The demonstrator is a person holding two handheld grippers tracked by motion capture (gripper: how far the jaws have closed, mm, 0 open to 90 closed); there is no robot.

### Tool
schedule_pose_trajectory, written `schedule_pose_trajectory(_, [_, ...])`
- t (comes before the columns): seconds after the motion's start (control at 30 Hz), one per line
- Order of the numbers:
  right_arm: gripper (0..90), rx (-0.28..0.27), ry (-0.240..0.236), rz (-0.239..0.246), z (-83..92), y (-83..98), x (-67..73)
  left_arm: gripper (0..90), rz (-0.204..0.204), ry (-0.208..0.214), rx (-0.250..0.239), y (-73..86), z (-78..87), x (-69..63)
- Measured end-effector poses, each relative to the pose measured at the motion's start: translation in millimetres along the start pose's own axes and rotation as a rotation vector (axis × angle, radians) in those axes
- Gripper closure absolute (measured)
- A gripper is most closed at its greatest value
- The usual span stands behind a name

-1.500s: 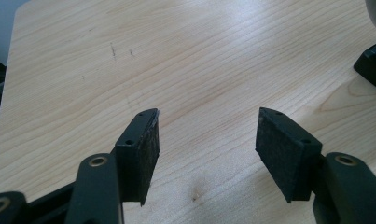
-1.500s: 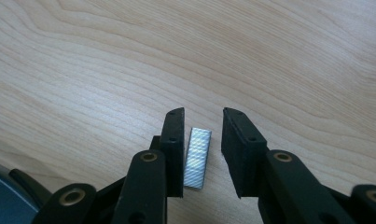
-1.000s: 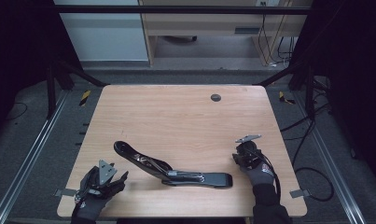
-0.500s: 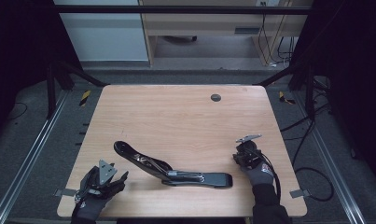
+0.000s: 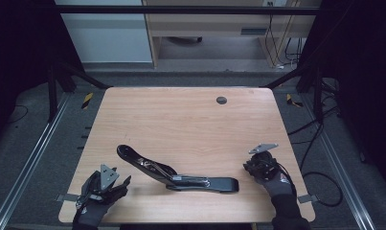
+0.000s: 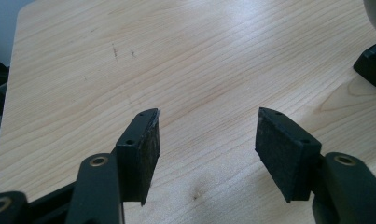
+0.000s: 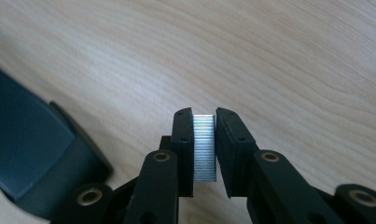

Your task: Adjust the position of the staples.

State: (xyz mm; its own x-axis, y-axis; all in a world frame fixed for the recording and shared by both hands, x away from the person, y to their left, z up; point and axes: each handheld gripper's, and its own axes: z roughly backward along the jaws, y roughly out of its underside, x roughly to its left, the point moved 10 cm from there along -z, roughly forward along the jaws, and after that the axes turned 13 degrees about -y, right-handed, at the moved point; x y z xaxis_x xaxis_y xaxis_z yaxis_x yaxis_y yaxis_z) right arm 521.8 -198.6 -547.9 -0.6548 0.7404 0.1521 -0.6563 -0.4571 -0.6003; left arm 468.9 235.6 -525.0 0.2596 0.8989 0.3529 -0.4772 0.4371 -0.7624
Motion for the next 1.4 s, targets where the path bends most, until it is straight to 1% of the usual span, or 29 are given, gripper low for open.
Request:
schedule_pose_trajectory(0.03, [77.7, 0.000, 0.000, 0.000, 0.0, 0.0, 0.0, 39.5, 0.000, 0.000, 0.000, 0.0, 0.0, 0.0])
schedule_pose_trajectory(0.07, [77.7, 0.002, -0.012, 0.023, 2.8, 6.9, 2.6, 39.5, 0.000, -0.001, 0.000, 0.0, 0.1, 0.1])
schedule_pose_trajectory(0.1, [77.7, 0.005, -0.013, 0.040, 4.6, 9.8, 3.6, 39.5, 0.000, -0.001, 0.000, 0.1, 0.1, 0.3])
schedule_pose_trajectory(0.13, [77.7, 0.002, -0.026, 0.050, 5.7, 12.3, 5.7, 39.5, 0.001, -0.002, 0.001, 0.2, 0.2, 0.6])
schedule_pose_trajectory(0.17, [77.7, -0.003, -0.030, 0.055, 6.5, 14.6, 7.3, 39.5, 0.002, -0.001, 0.001, 0.3, 0.3, 0.7])
schedule_pose_trajectory(0.23, [77.7, 0.004, -0.042, 0.071, 7.1, 20.0, 9.5, 39.5, 0.000, -0.004, 0.002, 0.6, 0.6, 1.4])
schedule_pose_trajectory(0.3, [77.7, 0.008, -0.041, 0.077, 7.8, 24.2, 10.0, 39.5, 0.003, -0.005, 0.003, 0.6, 0.7, 1.8])
schedule_pose_trajectory(0.33, [77.7, 0.013, -0.049, 0.071, 8.0, 25.9, 10.9, 39.6, 0.003, -0.005, 0.003, 0.6, 0.7, 1.9])
schedule_pose_trajectory(0.37, [77.7, 0.012, -0.041, 0.081, 8.1, 26.9, 9.2, 39.6, 0.003, -0.005, 0.003, 0.7, 0.6, 1.9])
schedule_pose_trajectory(0.43, [77.7, 0.017, -0.048, 0.063, 7.8, 29.7, 8.9, 39.6, 0.002, -0.004, 0.005, 1.0, 0.3, 1.7])
schedule_pose_trajectory(0.5, [77.6, 0.023, -0.054, 0.061, 6.4, 31.8, 7.9, 39.6, 0.001, -0.004, 0.004, 1.0, 0.1, 1.4])
schedule_pose_trajectory(0.6, [77.5, 0.037, -0.049, 0.067, 4.0, 34.0, 5.8, 39.6, -0.002, -0.004, 0.004, 0.9, 0.4, 1.7])
schedule_pose_trajectory(0.63, [77.4, 0.035, -0.054, 0.059, 3.5, 34.1, 6.9, 39.6, 0.000, -0.004, 0.004, 0.9, 0.4, 1.8])
schedule_pose_trajectory(0.73, [77.1, 0.037, -0.053, 0.059, 3.6, 34.0, 6.9, 39.7, 0.001, -0.003, 0.005, 1.0, 0.4, 1.6])
schedule_pose_trajectory(0.8, [75.2, 0.037, -0.048, 0.056, 3.5, 34.0, 6.6, 39.7, -0.001, -0.004, 0.004, 0.8, 0.6, 1.7])
schedule_pose_trajectory(0.87, [72.9, 0.028, -0.052, 0.042, 4.3, 32.4, 8.6, 39.7, 0.001, -0.003, 0.004, 0.8, 0.6, 1.6])
schedule_pose_trajectory(1.0, [70.6, 0.022, -0.049, 0.040, 9.5, 26.7, 9.5, 39.8, 0.005, -0.003, 0.004, 0.8, 0.2, 2.0])
schedule_pose_trajectory(1.1, [68.1, 0.029, -0.060, 0.006, 14.0, 22.5, 11.8, 39.8, 0.006, -0.003, 0.004, 0.8, 0.2, 2.2])
schedule_pose_trajectory(1.13, [67.4, 0.026, -0.053, 0.009, 15.5, 21.2, 11.2, 39.8, 0.006, -0.004, 0.003, 0.7, 0.3, 2.3])
schedule_pose_trajectory(1.23, [67.3, 0.034, -0.054, 0.035, 17.0, 21.7, 13.0, 39.8, 0.012, -0.005, 0.005, 1.1, -0.1, 3.4])
schedule_pose_trajectory(1.27, [67.3, 0.045, -0.052, 0.037, 18.0, 22.6, 13.5, 39.8, 0.013, -0.005, 0.006, 1.2, -0.2, 3.8])
schedule_pose_trajectory(1.4, [66.6, 0.040, -0.033, 0.036, 20.8, 21.2, 10.8, 39.8, 0.013, -0.004, 0.004, 0.9, 0.1, 3.5])
